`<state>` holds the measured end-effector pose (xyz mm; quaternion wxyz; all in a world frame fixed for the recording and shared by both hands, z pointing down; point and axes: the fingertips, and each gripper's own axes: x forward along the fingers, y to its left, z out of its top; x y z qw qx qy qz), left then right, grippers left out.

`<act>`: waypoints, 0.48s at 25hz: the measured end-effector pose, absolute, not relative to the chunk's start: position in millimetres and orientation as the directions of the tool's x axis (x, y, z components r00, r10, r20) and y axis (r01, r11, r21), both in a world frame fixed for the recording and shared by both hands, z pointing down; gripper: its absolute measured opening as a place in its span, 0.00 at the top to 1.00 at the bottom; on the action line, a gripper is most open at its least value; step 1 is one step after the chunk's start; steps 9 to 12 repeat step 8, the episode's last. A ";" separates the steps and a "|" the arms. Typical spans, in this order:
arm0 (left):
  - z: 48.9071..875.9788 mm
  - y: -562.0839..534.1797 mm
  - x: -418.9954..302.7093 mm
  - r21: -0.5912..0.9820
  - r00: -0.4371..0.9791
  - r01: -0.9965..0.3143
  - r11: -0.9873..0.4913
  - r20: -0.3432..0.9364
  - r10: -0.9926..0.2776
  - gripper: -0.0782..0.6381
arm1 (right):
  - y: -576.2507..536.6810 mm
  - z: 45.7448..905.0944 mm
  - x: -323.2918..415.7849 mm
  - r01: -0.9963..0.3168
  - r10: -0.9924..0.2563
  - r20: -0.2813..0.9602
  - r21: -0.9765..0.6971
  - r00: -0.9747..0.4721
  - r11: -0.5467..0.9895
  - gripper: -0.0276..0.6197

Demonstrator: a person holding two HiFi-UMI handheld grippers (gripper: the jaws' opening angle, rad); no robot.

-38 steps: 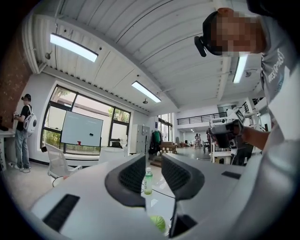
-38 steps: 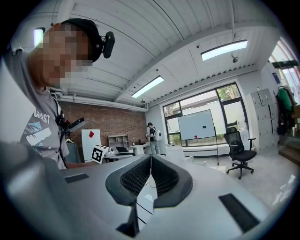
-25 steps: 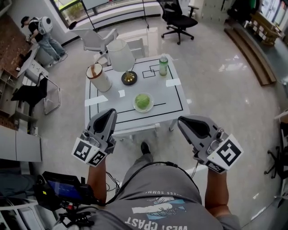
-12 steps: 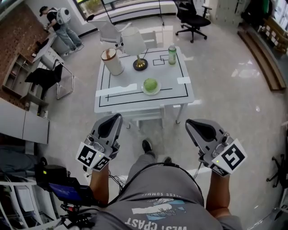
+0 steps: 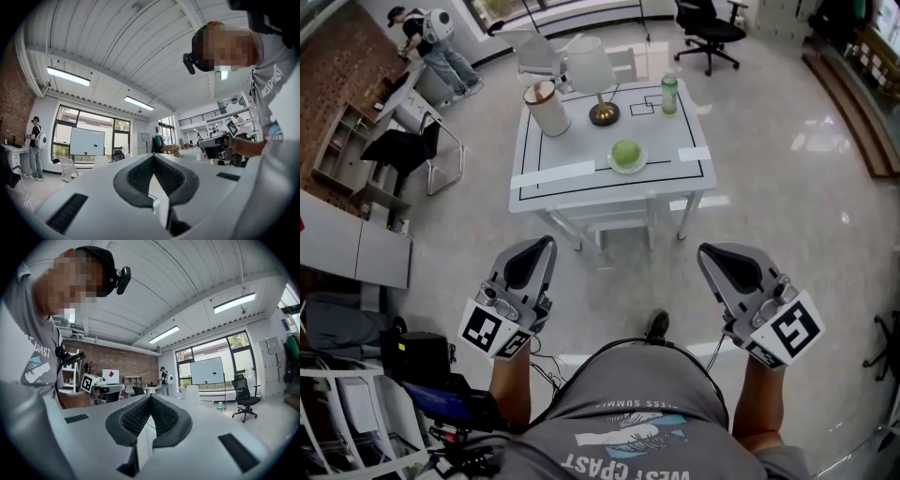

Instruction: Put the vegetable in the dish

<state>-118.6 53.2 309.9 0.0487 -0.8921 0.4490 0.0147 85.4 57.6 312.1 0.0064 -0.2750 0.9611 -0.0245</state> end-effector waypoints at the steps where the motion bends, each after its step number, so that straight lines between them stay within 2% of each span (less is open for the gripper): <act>1: 309.8 61.1 -122.3 -0.072 0.596 -0.803 -0.592 -0.076 -0.799 0.88 | 65.4 312.0 82.5 -0.531 -0.532 0.005 -0.048 -0.847 0.846 0.95; 8: 303.1 138.4 -168.9 -0.052 0.590 -0.807 -0.588 -0.102 -0.801 0.88 | 143.5 298.7 42.0 -0.539 -0.539 0.018 -0.020 -0.842 0.842 0.95; 12: 303.1 138.4 -168.9 -0.052 0.590 -0.807 -0.588 -0.102 -0.801 0.88 | 143.5 298.7 42.0 -0.539 -0.539 0.018 -0.020 -0.842 0.842 0.95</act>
